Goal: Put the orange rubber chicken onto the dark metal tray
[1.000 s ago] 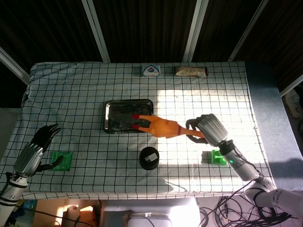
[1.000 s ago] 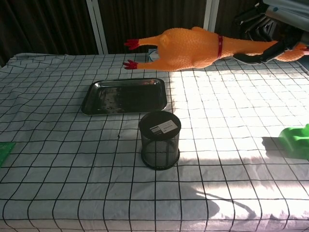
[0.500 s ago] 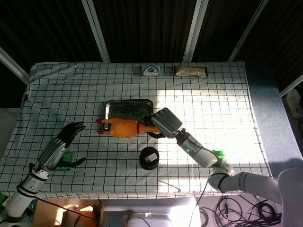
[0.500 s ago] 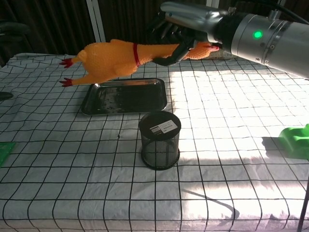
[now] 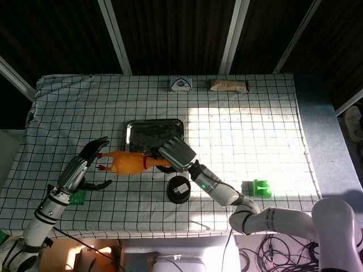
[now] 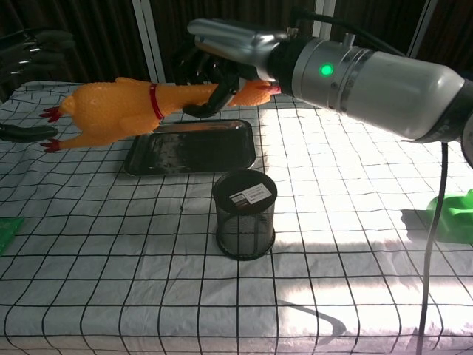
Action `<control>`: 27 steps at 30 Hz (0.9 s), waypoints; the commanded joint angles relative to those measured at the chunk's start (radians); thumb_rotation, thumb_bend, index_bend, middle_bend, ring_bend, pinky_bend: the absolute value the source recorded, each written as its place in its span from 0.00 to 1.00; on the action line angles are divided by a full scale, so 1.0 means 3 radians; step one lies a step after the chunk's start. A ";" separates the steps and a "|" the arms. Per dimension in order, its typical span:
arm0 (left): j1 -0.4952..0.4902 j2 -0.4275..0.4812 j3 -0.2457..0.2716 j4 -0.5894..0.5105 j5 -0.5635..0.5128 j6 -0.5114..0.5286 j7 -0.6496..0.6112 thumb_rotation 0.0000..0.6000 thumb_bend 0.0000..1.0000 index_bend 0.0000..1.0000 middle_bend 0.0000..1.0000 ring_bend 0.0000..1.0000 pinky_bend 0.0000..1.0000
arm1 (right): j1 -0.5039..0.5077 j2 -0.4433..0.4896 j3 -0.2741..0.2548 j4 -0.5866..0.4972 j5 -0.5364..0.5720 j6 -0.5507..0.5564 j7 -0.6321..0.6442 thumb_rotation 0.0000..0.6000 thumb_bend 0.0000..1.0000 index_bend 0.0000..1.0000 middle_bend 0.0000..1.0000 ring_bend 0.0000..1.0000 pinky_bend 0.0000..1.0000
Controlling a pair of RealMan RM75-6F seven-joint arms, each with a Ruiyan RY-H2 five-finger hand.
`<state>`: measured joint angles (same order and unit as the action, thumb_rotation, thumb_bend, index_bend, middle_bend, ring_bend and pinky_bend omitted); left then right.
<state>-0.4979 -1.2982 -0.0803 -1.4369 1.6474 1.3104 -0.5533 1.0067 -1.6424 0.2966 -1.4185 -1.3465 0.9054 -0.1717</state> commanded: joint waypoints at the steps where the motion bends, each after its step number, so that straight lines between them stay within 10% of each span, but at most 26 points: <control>1: -0.0034 -0.0014 0.0018 0.0006 -0.0025 -0.0066 -0.0039 1.00 0.19 0.00 0.00 0.00 0.11 | 0.0025 -0.0047 0.0017 0.0018 0.0020 0.0027 -0.0003 1.00 0.48 0.94 0.80 0.75 0.77; 10: -0.0085 -0.0039 0.0013 -0.0008 -0.0146 -0.0187 -0.0054 1.00 0.19 0.00 0.03 0.03 0.34 | 0.0034 -0.0052 0.0012 -0.0006 0.0062 0.0063 -0.0021 1.00 0.48 0.94 0.80 0.75 0.77; 17: -0.0119 -0.0130 -0.0002 0.0035 -0.0218 -0.0249 0.0050 1.00 0.33 0.56 0.64 0.57 0.83 | 0.0041 -0.0064 0.0005 -0.0027 0.0106 0.0075 -0.0054 1.00 0.48 0.94 0.80 0.75 0.77; 27: -0.0023 -0.0340 -0.0085 0.0007 -0.0339 -0.0024 0.0244 1.00 0.70 0.81 0.94 0.86 1.00 | 0.0023 -0.0037 0.0005 -0.0082 0.0183 0.0125 -0.0165 1.00 0.48 0.94 0.80 0.75 0.77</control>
<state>-0.5112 -1.3914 -0.0994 -1.4325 1.5546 1.2946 -0.4897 1.0140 -1.6543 0.2988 -1.4419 -1.2923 0.9421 -0.2197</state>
